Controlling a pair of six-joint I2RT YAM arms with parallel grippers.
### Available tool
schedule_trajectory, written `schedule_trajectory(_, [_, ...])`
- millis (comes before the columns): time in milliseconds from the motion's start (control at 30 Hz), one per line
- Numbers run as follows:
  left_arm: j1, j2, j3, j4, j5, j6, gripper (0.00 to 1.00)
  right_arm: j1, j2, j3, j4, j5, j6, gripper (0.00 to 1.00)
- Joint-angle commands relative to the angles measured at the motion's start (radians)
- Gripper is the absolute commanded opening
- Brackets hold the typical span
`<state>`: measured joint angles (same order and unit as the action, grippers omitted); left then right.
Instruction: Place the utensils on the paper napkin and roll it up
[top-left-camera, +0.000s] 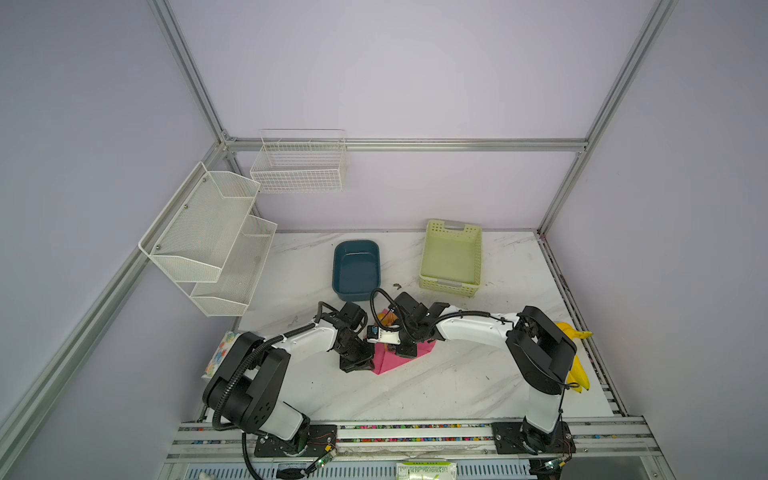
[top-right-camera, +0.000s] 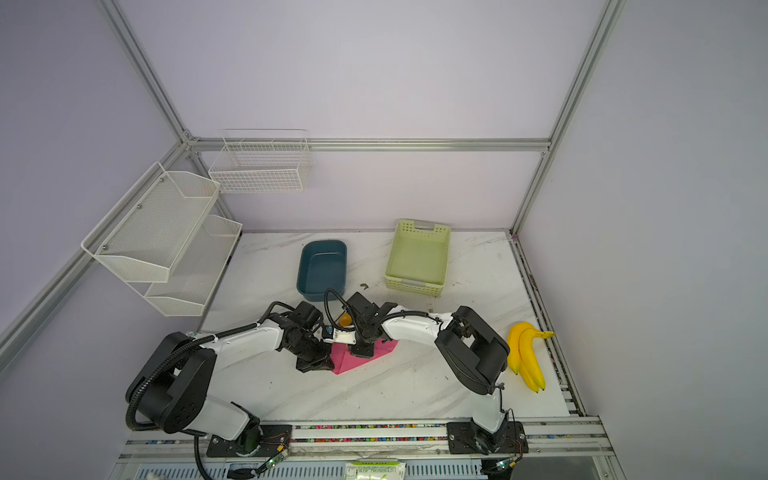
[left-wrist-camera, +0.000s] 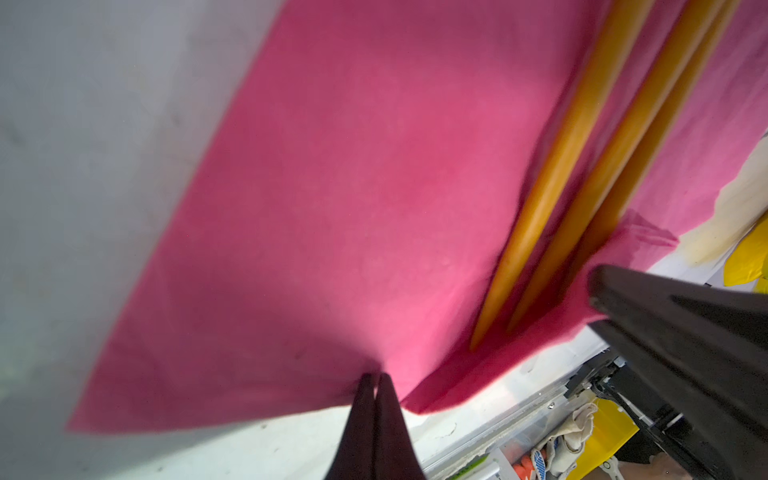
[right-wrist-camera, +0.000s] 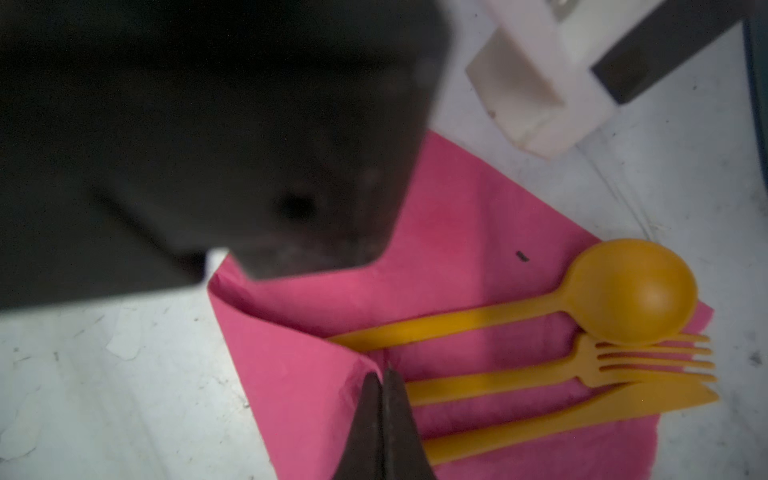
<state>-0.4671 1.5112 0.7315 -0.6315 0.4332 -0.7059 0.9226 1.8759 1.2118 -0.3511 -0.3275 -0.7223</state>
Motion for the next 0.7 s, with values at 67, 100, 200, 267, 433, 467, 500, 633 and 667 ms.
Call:
schedule_trajectory(67, [0.049,0.015,0.046,-0.091,-0.160,0.062,0.00,-0.015,0.004,-0.012,0.032,-0.052,0.023,0.00])
schedule_trajectory(100, [0.058,0.011,0.049,-0.095,-0.165,0.069,0.00,-0.020,0.004,-0.015,0.035,-0.055,0.028,0.00])
schedule_trajectory(200, [0.074,0.011,0.060,-0.105,-0.164,0.086,0.00,-0.037,0.004,-0.020,0.040,-0.070,0.040,0.00])
schedule_trajectory(267, [0.076,0.011,0.066,-0.106,-0.158,0.092,0.00,-0.045,0.006,-0.021,0.045,-0.077,0.048,0.00])
schedule_trajectory(433, [0.076,-0.034,0.077,-0.102,-0.123,0.082,0.00,-0.054,0.020,-0.020,0.046,-0.080,0.052,0.00])
schedule_trajectory(467, [0.077,-0.045,0.079,-0.102,-0.115,0.077,0.00,-0.054,0.020,-0.020,0.049,-0.087,0.054,0.00])
schedule_trajectory(500, [0.076,-0.062,0.078,-0.100,-0.106,0.069,0.00,-0.055,0.020,-0.021,0.053,-0.094,0.057,0.00])
schedule_trajectory(633, [0.075,-0.145,0.065,-0.094,-0.075,0.040,0.00,-0.055,0.030,-0.018,0.063,-0.111,0.064,0.00])
schedule_trajectory(667, [0.076,-0.156,0.059,-0.090,-0.065,0.031,0.00,-0.055,0.033,-0.016,0.063,-0.113,0.064,0.00])
